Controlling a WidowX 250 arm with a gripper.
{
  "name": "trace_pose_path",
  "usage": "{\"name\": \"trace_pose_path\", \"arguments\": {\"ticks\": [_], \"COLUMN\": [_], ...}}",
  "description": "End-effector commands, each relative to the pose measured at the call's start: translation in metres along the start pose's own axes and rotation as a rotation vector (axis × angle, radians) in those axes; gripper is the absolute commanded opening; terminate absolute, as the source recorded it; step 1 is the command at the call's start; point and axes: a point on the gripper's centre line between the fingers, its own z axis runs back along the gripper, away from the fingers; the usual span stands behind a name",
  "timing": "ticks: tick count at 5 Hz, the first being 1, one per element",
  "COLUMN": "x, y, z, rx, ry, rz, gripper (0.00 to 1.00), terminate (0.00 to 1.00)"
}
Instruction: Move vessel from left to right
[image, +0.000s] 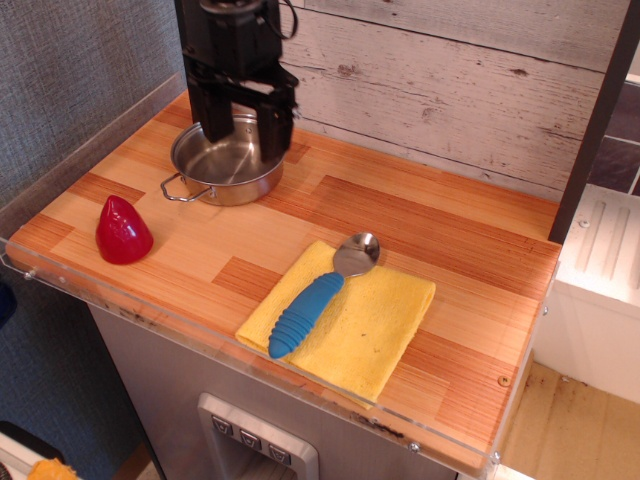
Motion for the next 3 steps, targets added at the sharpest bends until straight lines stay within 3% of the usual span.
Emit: {"name": "trace_pose_path", "arguments": {"ticks": [1, 2, 3], "x": [-0.0079, -0.0079, -0.0079], "y": [-0.002, -0.002, -0.002], "z": [0.0346, 0.0346, 0.0346], "rx": [0.051, 0.051, 0.051], "ry": [-0.133, -0.133, -0.133], "rz": [0.095, 0.095, 0.095], "gripper": [1.0, 1.0, 1.0], "terminate": [0.0, 0.0, 1.0]}}
